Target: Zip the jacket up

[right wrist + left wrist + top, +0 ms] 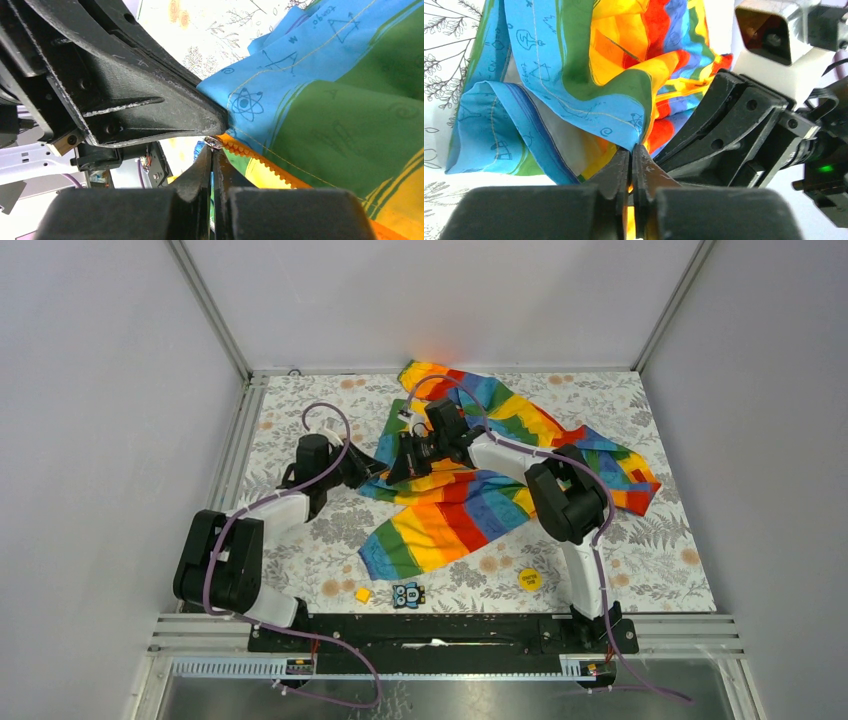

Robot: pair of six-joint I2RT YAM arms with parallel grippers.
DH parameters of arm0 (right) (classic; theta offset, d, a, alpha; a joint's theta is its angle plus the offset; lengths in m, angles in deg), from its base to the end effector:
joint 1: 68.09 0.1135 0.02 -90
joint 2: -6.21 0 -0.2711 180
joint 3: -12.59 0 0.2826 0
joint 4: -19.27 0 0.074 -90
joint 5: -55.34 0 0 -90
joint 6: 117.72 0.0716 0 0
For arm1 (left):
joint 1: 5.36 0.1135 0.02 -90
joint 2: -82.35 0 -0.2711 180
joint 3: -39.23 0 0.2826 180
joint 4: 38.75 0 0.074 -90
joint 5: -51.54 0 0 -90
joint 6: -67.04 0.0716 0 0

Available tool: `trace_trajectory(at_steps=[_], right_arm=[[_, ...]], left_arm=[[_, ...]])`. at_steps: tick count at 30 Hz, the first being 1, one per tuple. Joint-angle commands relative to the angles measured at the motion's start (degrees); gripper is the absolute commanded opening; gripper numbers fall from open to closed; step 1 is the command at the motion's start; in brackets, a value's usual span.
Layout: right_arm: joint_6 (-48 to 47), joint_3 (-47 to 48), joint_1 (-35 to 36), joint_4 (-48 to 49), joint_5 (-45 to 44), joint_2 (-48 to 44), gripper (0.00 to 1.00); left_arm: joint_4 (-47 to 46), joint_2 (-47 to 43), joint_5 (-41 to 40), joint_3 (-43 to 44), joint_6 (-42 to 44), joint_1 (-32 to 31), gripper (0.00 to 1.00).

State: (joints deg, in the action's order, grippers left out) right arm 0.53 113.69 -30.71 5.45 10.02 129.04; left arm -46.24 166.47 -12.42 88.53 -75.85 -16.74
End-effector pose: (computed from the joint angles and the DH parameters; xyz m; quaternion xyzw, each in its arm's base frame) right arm 0.3915 0.3624 0.1640 -0.2388 0.8060 0.5134 0.1725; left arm 0.3341 -0.0993 0.1583 -0.1853 0.8197 -0.4325 0.3267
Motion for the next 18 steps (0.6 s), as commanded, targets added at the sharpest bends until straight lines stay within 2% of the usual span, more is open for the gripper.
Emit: trace_trajectory(at_steps=[1,2,3,4,5,7,9,12,14,18], right_arm=[[-4.2,3.6,0.2,-5.9,-2.3,-3.6,0.00],[-9.3,8.6,0.5,-15.6,-10.7,-2.7,0.00],[-15.8,13.9,1.5,-28.2,-31.3,-0.9,0.00],[-19.8,17.8,2.2,-36.9,-45.0,1.0,0.00],[-21.9,18.2,1.2,-40.9,-50.5,2.2,0.00],[-22.7,13.2,-3.5,-39.5,-47.8,1.1,0.00],[-23.3,10.1,-4.0,-36.6,-45.7,-0.9,0.00],[-21.7,8.8,-2.0,-28.9,-26.5,-2.8,0.00],[-20.3,8.4,1.0,-24.9,-23.9,-3.6,0.00],[-20.7,9.9,1.4,-22.9,-19.5,-2.5,0.00]], left_arm=[[5.4,0.6,0.3,5.2,7.0,0.1,0.00],[8.1,0.5,0.2,6.6,10.1,0.2,0.00],[11.8,0.2,-0.5,8.8,13.6,0.2,0.00],[15.1,-0.4,-1.5,10.1,16.6,0.4,0.00],[16.6,-1.3,-2.1,10.4,19.4,0.7,0.00],[16.8,-2.6,-0.8,10.2,20.6,2.2,0.00],[16.8,-2.0,1.9,10.7,20.7,3.2,0.00],[13.8,0.1,5.7,10.9,18.6,2.9,0.00],[12.4,0.5,7.3,10.9,17.6,2.5,0.00],[12.3,-0.7,8.2,10.8,17.5,2.4,0.00]])
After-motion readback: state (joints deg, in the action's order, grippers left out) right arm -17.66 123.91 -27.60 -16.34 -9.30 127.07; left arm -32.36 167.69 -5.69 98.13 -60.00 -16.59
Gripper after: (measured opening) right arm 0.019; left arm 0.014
